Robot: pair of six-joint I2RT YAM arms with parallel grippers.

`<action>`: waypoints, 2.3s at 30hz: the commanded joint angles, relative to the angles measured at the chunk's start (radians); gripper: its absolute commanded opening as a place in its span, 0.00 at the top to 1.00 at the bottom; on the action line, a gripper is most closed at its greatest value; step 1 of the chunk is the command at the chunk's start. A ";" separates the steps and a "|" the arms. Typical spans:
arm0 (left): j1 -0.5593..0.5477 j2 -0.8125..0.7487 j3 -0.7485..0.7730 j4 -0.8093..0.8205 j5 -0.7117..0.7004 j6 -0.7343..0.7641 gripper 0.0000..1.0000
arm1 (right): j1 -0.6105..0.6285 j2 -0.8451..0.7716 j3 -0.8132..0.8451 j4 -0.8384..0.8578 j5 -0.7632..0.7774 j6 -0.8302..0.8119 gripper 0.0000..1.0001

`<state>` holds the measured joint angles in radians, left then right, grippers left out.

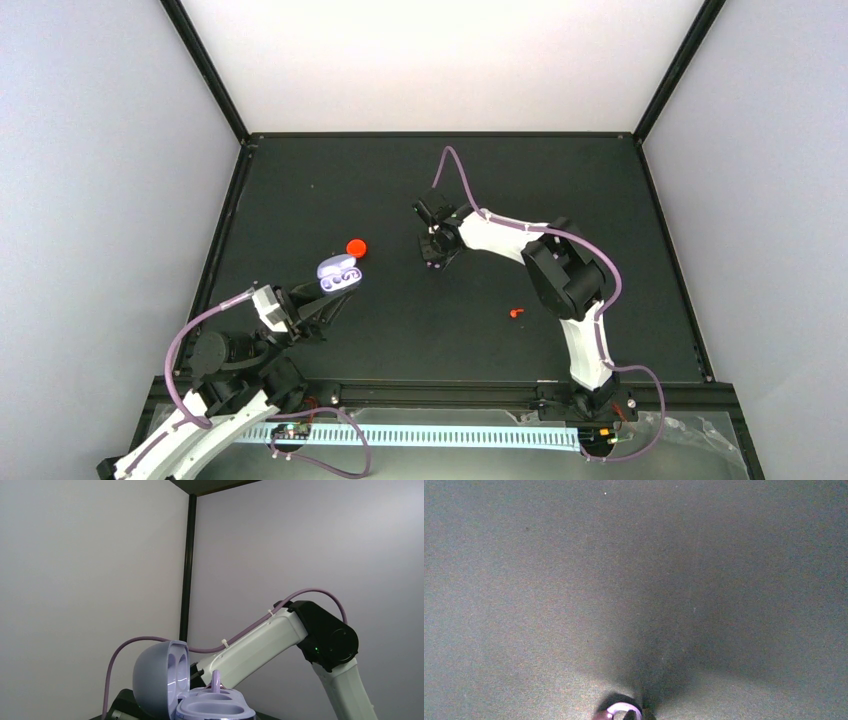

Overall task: Insert the wireless bluetooth earbuds into the charging case
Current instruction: Pick up the earbud from the center of the board, then place the earbud in the charging case.

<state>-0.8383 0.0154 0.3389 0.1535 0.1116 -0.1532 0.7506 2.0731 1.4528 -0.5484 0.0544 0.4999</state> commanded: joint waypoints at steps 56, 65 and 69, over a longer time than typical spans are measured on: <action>-0.002 0.579 0.135 0.577 0.087 0.099 0.98 | 0.324 -1.053 -0.036 0.043 0.553 -0.445 0.99; -0.003 0.668 0.164 0.636 0.109 0.098 0.99 | 0.555 -1.017 0.018 0.185 0.731 -0.560 0.99; -0.003 0.691 0.166 0.656 0.110 0.094 0.98 | 0.585 -1.001 0.002 0.246 0.727 -0.581 0.99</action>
<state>-0.8383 0.6903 0.4583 0.7280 0.1936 -0.0681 1.3087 1.0622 1.4464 -0.3862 0.7242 -0.0315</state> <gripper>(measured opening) 0.263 0.010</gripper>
